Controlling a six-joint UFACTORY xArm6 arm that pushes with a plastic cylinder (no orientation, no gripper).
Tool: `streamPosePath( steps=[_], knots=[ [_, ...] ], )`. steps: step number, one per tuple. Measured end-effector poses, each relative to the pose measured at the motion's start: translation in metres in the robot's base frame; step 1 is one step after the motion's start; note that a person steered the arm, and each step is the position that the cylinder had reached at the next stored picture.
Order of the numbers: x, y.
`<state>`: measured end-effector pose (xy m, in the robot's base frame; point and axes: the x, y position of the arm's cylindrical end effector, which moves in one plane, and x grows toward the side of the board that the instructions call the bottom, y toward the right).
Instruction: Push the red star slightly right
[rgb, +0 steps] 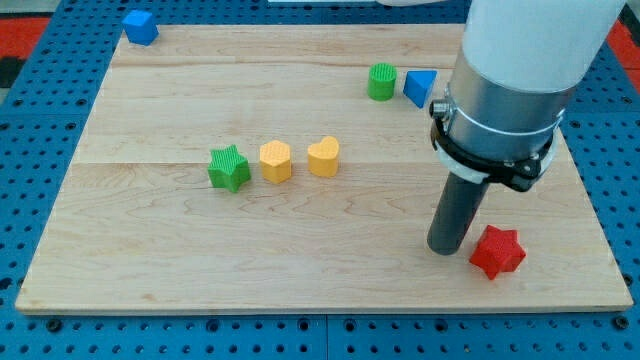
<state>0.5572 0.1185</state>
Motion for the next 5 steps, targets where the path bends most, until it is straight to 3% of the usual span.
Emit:
streamPosePath(
  steps=[2,4,5],
  knots=[
    [0.018,0.036],
    [0.018,0.009],
    [0.017,0.031]
  ],
)
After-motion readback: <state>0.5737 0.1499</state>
